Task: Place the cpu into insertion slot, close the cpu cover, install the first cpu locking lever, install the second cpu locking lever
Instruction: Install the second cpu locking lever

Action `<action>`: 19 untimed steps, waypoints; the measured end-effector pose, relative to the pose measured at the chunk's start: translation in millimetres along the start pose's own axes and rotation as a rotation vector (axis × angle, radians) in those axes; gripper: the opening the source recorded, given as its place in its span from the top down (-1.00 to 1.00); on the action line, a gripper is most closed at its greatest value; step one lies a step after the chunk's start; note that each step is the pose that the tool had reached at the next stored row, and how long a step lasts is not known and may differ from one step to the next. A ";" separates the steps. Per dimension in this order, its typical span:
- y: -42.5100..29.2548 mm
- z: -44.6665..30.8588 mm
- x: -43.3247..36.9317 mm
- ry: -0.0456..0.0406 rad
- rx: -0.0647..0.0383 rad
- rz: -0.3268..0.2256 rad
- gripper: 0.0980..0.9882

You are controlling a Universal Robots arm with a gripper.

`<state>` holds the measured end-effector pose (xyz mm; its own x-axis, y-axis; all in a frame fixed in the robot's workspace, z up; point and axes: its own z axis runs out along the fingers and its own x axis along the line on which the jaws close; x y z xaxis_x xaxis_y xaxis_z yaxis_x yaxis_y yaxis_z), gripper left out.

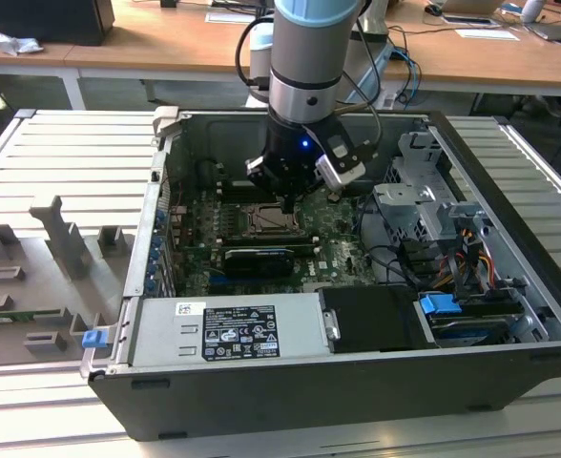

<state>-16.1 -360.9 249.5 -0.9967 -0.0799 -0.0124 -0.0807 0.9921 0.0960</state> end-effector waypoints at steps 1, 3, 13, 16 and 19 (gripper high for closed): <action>-0.7 -0.1 0.0 0.0000 0.000 0.000 0.98; -1.8 -0.2 0.2 0.0000 0.000 0.000 0.98; -9.0 -0.1 0.7 0.0033 -0.003 0.000 0.98; -11.3 -0.1 0.9 0.0052 -0.009 0.001 0.98; -14.4 0.1 1.3 0.0070 -0.012 0.001 0.98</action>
<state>-16.3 -375.3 248.0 -0.9968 -0.0801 -0.0053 -0.0802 0.9909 0.1080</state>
